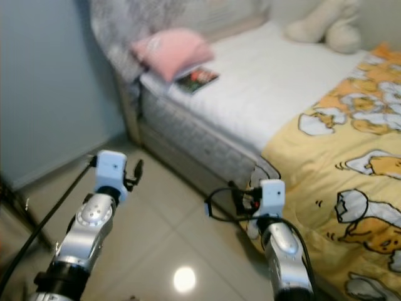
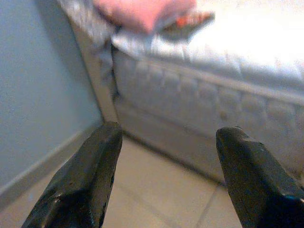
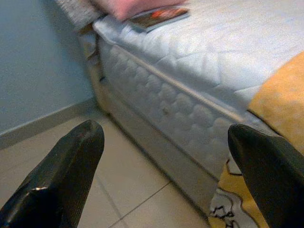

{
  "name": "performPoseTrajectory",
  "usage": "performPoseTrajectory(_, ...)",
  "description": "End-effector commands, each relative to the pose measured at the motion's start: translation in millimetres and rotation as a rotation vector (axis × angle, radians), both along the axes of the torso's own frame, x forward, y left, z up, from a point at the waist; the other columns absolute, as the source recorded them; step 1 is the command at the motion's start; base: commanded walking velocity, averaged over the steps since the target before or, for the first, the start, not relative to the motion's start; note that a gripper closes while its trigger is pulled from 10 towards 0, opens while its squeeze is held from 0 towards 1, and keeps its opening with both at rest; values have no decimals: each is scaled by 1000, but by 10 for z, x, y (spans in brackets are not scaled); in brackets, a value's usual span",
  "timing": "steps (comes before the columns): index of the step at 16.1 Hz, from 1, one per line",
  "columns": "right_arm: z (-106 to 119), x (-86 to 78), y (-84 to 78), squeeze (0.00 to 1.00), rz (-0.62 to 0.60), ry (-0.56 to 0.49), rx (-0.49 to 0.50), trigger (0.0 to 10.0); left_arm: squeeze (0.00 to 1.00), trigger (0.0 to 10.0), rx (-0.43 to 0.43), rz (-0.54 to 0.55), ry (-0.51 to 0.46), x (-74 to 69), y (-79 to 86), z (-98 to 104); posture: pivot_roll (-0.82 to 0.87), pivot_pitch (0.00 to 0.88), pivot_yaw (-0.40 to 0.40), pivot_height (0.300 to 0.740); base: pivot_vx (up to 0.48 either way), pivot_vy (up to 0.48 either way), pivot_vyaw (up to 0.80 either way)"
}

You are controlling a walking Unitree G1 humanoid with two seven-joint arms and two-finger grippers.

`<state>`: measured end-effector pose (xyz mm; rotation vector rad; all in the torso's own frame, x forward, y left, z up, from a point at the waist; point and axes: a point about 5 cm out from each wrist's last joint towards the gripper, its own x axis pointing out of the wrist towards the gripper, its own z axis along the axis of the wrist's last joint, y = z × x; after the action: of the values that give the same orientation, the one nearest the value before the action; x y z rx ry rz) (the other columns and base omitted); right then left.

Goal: Clean up the room

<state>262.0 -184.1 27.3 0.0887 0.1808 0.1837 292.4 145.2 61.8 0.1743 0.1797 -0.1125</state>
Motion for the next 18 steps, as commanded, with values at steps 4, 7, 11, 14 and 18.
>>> performPoseTrajectory(4, -60, -86, 42, 0, -7, 0, 18, 10000, 0, 10000, -2, -23, -79, -7, 64, 128, 92, 0, 36, 740, 240, 0, 436)
performPoseTrajectory(7, -70, -50, 90, 0, -2, 6, 28, 10000, 0, 10000, -105, 85, -32, 66, 121, 111, 103, 0, 33, 740, 480, 0, 423)
performPoseTrajectory(11, -80, -36, 125, 0, 10, 12, 43, 10000, 0, 10000, -126, 156, 4, 20, 241, 64, 116, 0, 31, 740, 480, 0, 416)
performPoseTrajectory(14, -121, -81, 137, 0, 25, 29, 44, 10000, 0, 10000, -136, 146, -10, 19, 292, 116, 121, 0, 33, 740, 480, 0, 419)
performPoseTrajectory(18, -144, -83, 149, 0, 37, 45, 44, 10000, 0, 10000, -196, 121, -40, 23, 213, 182, 120, 0, 34, 740, 472, 0, 422)
